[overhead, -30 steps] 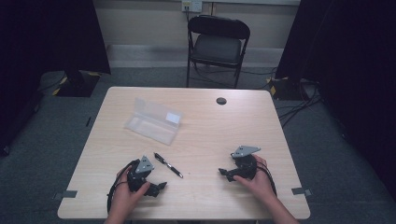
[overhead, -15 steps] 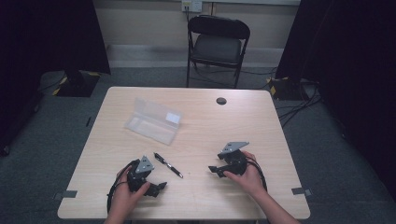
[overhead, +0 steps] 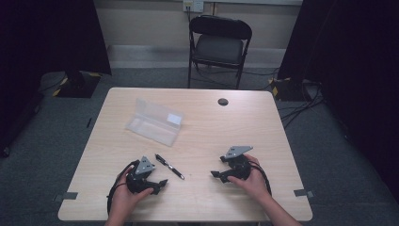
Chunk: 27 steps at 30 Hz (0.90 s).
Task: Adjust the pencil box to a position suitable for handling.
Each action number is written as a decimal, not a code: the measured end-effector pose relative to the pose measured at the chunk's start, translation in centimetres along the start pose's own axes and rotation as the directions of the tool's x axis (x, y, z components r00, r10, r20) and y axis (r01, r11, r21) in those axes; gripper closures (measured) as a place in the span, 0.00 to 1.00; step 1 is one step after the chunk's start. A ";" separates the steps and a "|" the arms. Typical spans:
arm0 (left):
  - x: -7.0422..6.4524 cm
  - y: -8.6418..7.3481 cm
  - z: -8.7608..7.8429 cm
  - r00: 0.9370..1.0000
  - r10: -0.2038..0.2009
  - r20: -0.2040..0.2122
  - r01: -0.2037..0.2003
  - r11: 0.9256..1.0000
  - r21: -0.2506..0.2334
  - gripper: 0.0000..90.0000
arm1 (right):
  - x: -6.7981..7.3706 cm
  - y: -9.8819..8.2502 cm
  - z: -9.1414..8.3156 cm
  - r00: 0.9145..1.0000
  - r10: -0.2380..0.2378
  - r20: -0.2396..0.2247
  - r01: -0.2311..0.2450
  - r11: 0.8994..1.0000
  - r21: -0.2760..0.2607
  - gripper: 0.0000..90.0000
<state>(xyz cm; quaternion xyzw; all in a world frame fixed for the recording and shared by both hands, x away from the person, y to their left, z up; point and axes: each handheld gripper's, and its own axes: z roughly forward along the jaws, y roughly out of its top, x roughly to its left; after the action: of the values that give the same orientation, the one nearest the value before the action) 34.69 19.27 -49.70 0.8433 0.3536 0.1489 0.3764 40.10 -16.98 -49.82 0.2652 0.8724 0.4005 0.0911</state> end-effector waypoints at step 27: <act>4.1 8.1 5.4 0.996 -0.041 -0.079 0.040 0.999 -0.019 0.56 | 0.1 -0.4 -0.2 0.999 -0.031 0.041 0.031 1.000 0.001 0.25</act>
<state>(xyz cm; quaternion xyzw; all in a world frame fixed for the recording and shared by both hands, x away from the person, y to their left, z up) 44.24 15.53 -47.41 0.8262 0.3839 0.1778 0.3721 39.77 -17.27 -50.01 0.2599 0.8744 0.3933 0.1148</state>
